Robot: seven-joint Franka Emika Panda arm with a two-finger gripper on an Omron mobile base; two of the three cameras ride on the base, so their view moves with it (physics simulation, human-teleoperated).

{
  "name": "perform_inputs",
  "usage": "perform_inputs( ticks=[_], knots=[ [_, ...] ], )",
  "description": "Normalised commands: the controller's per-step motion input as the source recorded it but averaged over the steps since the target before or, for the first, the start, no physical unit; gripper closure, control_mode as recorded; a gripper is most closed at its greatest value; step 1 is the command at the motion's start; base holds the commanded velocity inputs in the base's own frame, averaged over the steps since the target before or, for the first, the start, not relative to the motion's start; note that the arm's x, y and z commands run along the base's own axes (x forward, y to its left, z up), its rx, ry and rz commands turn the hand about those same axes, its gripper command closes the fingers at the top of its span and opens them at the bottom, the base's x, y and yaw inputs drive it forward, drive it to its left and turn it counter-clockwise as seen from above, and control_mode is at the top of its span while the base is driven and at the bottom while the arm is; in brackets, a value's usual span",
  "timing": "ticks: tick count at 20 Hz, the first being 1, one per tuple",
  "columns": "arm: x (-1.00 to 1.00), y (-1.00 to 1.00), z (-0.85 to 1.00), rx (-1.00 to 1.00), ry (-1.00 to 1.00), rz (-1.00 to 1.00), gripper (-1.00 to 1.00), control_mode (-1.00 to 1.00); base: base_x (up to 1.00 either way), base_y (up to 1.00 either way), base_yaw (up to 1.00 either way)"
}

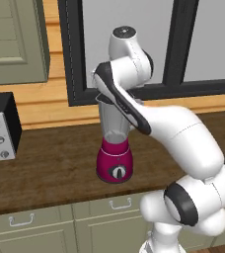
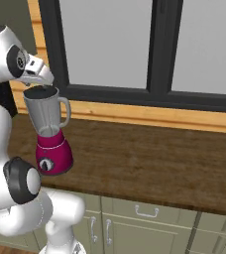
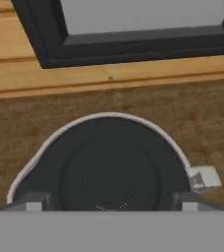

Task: Close the lid blender by securely placing the lid on top.

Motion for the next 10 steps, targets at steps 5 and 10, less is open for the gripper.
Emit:
perform_inputs(
  ticks=[5, 10],
  knots=[
    [-0.97, 0.38, -0.33, -0.17, -0.18, -0.01, -1.0, -1.0, 0.0, 0.0, 0.0],
    [-1.0, 0.63, -1.0, -0.27, -0.04, -0.03, -1.0, -1.0, 0.0, 0.0, 0.0]
  ],
)
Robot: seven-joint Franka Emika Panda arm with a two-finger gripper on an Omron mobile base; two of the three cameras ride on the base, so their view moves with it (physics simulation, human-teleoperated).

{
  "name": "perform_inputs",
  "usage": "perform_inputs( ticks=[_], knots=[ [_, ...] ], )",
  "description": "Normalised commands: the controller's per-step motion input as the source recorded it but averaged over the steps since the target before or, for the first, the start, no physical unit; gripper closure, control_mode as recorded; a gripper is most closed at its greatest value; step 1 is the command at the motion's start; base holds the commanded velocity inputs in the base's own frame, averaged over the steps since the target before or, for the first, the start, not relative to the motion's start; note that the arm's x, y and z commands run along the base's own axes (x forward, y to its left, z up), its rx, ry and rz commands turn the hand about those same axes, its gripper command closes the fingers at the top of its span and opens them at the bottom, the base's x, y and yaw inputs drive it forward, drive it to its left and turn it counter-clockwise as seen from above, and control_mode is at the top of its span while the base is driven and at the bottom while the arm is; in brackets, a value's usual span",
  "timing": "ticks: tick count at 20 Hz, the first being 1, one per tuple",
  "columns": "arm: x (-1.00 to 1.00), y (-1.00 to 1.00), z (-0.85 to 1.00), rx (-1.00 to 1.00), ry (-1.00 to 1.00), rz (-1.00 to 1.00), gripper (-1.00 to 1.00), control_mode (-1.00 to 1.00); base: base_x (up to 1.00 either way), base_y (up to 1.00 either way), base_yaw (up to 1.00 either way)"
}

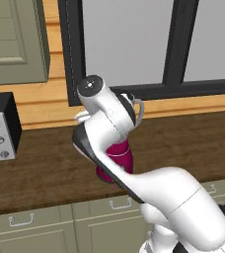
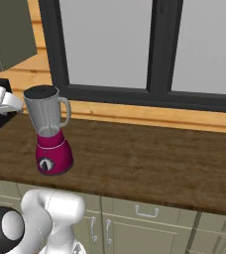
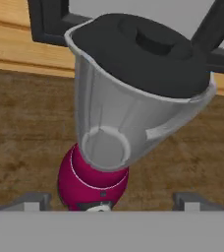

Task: Close the lid blender by securely placing the lid on top.

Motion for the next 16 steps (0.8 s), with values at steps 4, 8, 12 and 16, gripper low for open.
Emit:
perform_inputs(
  ticks=[4, 8, 12, 16],
  knots=[
    [-0.9, 0.34, -0.97, -0.21, 0.06, -0.01, -1.0, -1.0, 0.0, 0.0, 0.0],
    [-0.03, 0.02, -0.07, 0.0, 0.02, 0.0, -1.0, -1.0, 0.0, 0.0, 0.0],
    [0.0, 0.0, 0.0, 0.0, 0.0, 0.0, -1.0, -1.0, 0.0, 0.0, 0.0],
    [0.0, 0.0, 0.0, 0.0, 0.0, 0.0, -1.0, -1.0, 0.0, 0.0, 0.0]
  ],
)
